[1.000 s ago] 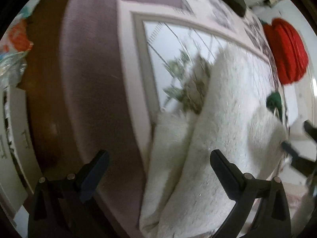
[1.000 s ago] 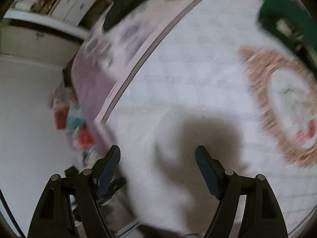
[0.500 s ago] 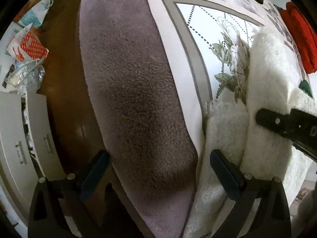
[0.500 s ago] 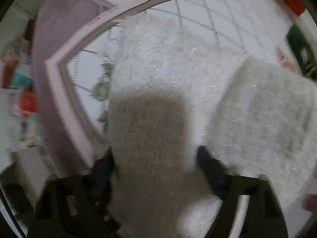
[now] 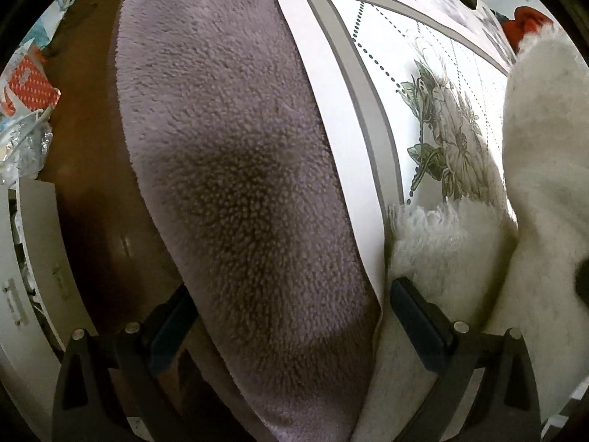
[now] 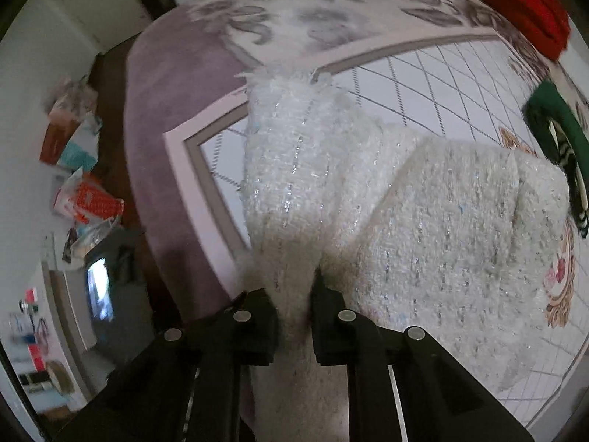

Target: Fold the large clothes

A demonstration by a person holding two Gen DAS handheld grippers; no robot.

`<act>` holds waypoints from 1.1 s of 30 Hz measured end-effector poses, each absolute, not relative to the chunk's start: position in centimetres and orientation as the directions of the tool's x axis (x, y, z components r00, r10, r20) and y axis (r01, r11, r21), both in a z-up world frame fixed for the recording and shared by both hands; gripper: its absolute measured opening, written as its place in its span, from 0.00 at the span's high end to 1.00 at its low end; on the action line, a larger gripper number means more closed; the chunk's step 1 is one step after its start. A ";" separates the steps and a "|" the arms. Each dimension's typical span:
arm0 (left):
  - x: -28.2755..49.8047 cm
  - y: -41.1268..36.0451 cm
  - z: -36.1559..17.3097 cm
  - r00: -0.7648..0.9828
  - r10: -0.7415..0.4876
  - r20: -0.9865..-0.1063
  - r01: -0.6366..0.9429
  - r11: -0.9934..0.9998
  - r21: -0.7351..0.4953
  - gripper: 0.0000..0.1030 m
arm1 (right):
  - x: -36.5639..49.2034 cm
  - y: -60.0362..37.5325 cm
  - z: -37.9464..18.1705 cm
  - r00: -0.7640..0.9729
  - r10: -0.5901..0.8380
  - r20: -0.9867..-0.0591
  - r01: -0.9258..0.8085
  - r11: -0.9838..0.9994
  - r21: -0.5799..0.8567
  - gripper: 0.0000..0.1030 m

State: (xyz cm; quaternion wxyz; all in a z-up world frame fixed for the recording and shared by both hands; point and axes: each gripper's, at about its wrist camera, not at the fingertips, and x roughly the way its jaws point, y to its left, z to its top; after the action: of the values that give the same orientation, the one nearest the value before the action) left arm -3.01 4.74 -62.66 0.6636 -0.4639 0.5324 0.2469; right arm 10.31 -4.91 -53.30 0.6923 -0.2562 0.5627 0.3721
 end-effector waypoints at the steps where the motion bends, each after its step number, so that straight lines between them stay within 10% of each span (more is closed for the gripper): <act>1: -3.0 4.7 -62.7 0.313 -0.166 -0.935 -0.820 0.450 -0.354 0.00 | 9.8 -5.0 -53.2 0.086 0.233 -0.969 -0.814 0.577 0.066 0.86; 9: -3.9 5.7 -64.0 0.291 -0.170 -0.941 -0.825 0.454 -0.337 0.01 | 5.9 -2.7 -53.4 0.050 0.197 -0.979 -0.894 0.445 0.044 0.84; 13: -5.9 6.5 -63.4 0.303 -0.208 -0.930 -0.855 0.371 -0.362 0.01 | 9.6 -2.5 -54.6 -0.145 0.194 -0.970 -0.822 0.523 0.227 0.57; 23: -7.8 9.3 -50.5 0.400 -0.004 -0.917 -0.844 0.389 -0.370 0.01 | 19.9 -13.3 -48.4 -0.140 0.411 -0.901 -0.529 0.738 0.419 0.39; 28: -0.5 8.6 -52.5 0.376 -0.014 -0.926 -0.794 0.511 -0.330 0.01 | 26.0 -14.9 -55.2 -0.109 0.295 -0.949 -0.416 0.854 0.313 0.94; 33: 1.6 6.6 -57.8 0.238 -0.065 -0.969 -0.770 0.595 -0.229 0.00 | 27.0 -14.1 -59.5 -0.171 0.253 -0.952 -0.408 0.862 0.302 1.00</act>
State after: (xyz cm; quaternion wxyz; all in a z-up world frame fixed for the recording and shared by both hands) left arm 1.61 6.60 -57.84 0.6938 -0.3712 0.5623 0.2544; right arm 27.00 -14.09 -59.46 0.6415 -0.0538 0.7206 0.2576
